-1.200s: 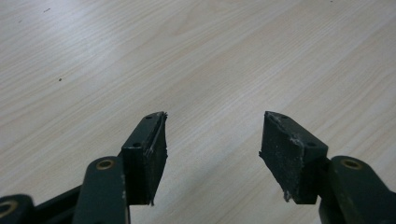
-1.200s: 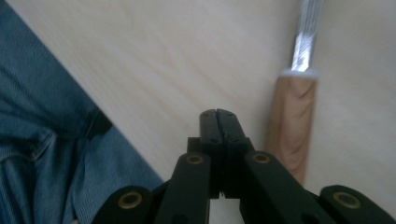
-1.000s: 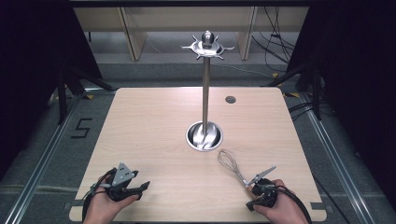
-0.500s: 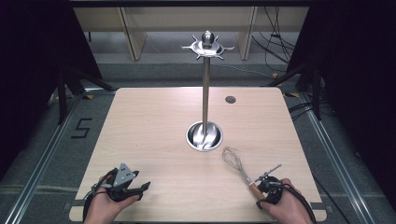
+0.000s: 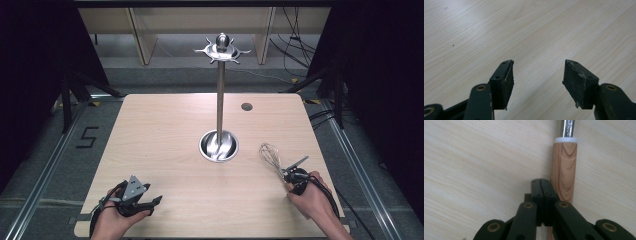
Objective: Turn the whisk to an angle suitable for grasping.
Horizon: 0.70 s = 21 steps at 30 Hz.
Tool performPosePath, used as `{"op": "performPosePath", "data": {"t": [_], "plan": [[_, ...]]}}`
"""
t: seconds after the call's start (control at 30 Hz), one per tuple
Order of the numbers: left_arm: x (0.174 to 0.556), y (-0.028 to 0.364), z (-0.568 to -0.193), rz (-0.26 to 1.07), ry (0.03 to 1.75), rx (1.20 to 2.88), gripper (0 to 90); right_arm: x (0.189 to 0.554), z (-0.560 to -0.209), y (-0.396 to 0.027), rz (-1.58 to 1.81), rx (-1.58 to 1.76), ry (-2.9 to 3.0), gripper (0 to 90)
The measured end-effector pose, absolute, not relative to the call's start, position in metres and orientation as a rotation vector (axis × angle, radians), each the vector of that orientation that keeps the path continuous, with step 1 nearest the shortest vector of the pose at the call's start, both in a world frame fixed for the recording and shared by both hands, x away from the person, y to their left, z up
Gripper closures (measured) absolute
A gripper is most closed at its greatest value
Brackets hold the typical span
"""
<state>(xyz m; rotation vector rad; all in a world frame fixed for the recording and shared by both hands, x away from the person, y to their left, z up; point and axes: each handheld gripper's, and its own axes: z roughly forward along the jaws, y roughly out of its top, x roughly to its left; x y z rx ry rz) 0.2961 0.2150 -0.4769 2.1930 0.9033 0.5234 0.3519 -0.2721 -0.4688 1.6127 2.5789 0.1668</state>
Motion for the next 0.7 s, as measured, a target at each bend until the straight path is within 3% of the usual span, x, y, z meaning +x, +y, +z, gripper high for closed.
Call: {"op": "performPosePath", "data": {"t": [0.2, 0.4, 0.7], "plan": [[0.298, 0.215, -0.475, 0.552, 0.867, 2.22, 40.0, 0.359, -0.457, -0.269, 0.264, 1.708, 2.521, 90.0], [0.299, 0.215, -0.476, 0.544, 0.864, 2.212, 40.1, 0.417, -0.435, -0.279, 0.439, 1.708, 2.316, 90.0], [0.298, 0.216, -0.476, 0.536, 0.86, 2.213, 40.1, 0.471, -0.45, -0.275, 0.509, 1.934, 2.179, 90.0]]}}
